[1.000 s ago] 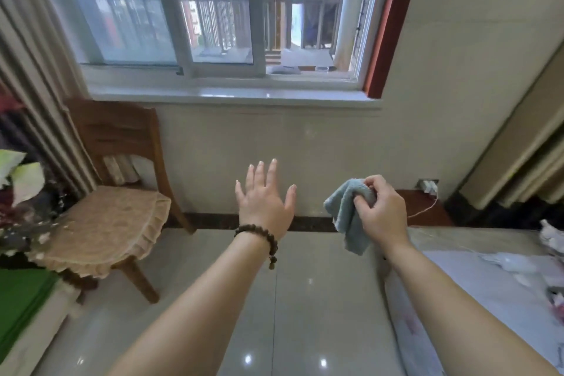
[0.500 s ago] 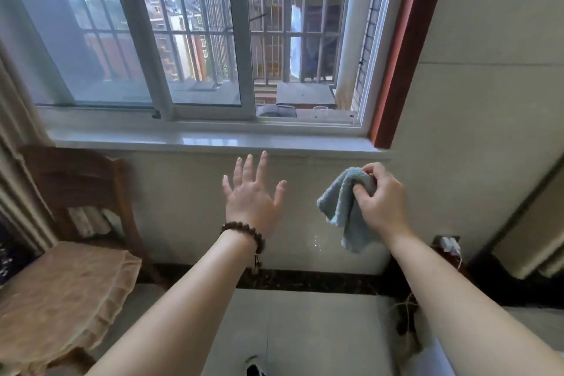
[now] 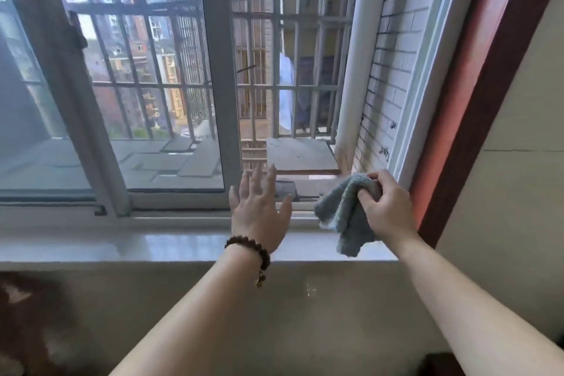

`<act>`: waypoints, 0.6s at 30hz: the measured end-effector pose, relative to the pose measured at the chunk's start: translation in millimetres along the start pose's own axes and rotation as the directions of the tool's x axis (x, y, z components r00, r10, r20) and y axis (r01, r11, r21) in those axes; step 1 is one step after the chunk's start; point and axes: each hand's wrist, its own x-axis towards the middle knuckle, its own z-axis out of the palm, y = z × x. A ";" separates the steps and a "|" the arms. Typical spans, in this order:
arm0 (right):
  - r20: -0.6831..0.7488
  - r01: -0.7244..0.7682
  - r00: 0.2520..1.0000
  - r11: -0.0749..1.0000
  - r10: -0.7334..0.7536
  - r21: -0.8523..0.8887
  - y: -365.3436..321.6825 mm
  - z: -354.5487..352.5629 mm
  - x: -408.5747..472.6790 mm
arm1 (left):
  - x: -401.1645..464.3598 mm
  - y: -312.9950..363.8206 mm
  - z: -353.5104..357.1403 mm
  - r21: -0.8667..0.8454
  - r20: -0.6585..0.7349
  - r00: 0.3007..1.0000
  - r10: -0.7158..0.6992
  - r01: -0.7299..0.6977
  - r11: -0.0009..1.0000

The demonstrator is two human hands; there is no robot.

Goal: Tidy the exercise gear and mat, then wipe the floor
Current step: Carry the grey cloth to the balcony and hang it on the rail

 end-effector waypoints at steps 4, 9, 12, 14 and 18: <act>-0.039 0.018 0.999 0.999 -0.016 0.037 -0.3 18.4 69.4 | 67.1 -0.5 11.7 -0.001 -0.006 0.999 0.043 -0.043 0.999; -0.047 0.080 0.996 0.996 -0.077 0.049 10.6 37.7 146.8 | 145.4 0.1 31.3 0.006 -0.057 0.993 0.101 -0.101 0.995; -0.062 0.126 0.990 0.991 -0.123 0.051 19.9 46.6 191.2 | 194.9 9.3 40.7 0.019 -0.105 0.984 0.142 -0.141 0.990; -0.052 0.159 0.986 0.986 -0.157 0.058 22.5 48.7 222.6 | 229.2 20.3 44.0 0.025 -0.135 0.978 0.161 -0.159 0.987; -0.063 0.249 0.967 0.967 -0.246 0.049 21.9 46.5 288.6 | 294.9 46.6 50.7 0.008 -0.148 0.967 0.205 -0.206 0.979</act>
